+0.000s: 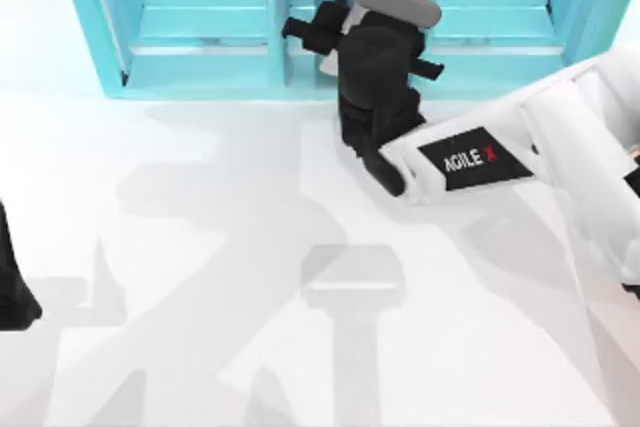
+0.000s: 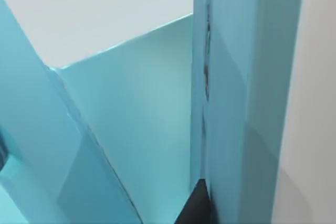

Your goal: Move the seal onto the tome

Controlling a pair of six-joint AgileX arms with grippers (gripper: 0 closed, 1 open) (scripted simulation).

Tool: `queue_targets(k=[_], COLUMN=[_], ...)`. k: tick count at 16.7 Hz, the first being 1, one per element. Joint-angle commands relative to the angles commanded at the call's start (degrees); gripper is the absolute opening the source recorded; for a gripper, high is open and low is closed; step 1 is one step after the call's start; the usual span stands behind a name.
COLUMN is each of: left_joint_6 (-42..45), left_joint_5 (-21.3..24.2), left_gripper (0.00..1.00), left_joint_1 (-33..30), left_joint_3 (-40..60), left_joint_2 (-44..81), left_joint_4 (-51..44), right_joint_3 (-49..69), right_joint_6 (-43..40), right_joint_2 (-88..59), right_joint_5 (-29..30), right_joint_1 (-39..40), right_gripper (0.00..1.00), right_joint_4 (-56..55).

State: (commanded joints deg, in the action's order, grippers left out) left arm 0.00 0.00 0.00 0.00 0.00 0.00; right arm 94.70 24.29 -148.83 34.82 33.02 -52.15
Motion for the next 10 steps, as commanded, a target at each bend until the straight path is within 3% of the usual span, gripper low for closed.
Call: queue_targets(k=[6, 10], left_joint_6=[0.0, 0.0], left_joint_5=[0.0, 0.0], left_gripper=[1.0, 1.0], left_joint_1=[0.0, 0.0], left_joint_3=[0.0, 0.0], left_joint_2=[0.0, 0.0], left_joint_4=[0.0, 0.0], right_joint_3=[-0.65, -6.95], right_joint_6=[0.11, 0.19], right_joint_2=[0.83, 9.69], right_joint_5=[0.31, 3.56], right_joint_1=[0.69, 4.01], right_gripper=[0.0, 0.0], right_joint_4=[0.42, 4.82])
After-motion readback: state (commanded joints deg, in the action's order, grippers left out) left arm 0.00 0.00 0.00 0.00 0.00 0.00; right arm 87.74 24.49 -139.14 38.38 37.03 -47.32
